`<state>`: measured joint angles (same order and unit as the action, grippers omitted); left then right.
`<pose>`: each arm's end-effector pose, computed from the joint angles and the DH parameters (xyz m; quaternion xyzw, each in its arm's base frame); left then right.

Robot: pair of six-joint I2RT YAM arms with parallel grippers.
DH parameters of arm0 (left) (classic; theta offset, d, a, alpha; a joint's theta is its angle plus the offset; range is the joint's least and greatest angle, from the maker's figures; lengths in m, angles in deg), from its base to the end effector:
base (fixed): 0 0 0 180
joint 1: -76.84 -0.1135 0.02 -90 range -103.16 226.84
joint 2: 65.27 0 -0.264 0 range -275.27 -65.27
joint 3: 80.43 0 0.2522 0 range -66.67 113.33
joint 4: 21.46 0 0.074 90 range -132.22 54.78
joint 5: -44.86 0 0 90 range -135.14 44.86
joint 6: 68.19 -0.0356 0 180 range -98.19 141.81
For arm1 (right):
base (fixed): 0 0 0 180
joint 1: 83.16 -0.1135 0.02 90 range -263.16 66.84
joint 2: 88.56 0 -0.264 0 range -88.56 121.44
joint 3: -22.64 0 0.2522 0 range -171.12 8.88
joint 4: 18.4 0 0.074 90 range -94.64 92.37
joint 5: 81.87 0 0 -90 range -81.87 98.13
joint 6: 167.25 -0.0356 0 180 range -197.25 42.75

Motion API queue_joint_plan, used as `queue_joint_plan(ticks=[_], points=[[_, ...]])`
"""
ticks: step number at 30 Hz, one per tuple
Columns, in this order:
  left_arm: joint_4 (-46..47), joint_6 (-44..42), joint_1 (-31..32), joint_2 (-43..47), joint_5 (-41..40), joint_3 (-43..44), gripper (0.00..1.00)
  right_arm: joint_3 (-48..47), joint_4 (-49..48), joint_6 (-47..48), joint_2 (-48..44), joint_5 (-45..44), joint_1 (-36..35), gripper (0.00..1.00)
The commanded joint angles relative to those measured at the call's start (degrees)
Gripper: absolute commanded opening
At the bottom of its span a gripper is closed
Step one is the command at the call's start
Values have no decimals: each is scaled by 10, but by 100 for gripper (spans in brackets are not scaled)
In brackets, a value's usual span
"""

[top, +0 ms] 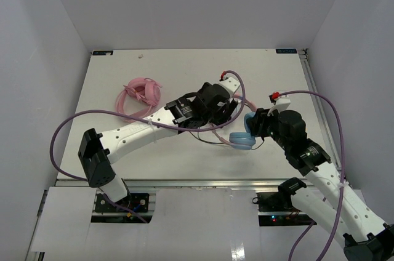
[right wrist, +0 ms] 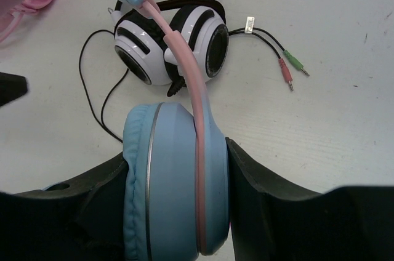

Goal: Wrap the headphones

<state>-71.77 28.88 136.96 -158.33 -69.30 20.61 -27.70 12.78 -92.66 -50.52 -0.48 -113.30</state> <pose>0.1933 -0.3071 0.3404 0.3238 0.8381 -0.0592 0.4351 0.1426 0.0766 0.2946 -0.0607 0.8101 0.1682 0.5583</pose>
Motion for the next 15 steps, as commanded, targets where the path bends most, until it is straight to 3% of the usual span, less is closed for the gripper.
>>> queue_joint_plan(ticks=[1, 9, 15], points=[[-24, -20, 2, 23, 9, 15, 80, -7, -68, -10, -22, 32, -5, 8], [-25, -26, 2, 2, -30, 34, 79, -10, -63, -2, -12, 46, -7, 8], [-25, -32, 2, 6, -38, 44, 70, -8, -63, 4, -6, 40, -8, 8]])
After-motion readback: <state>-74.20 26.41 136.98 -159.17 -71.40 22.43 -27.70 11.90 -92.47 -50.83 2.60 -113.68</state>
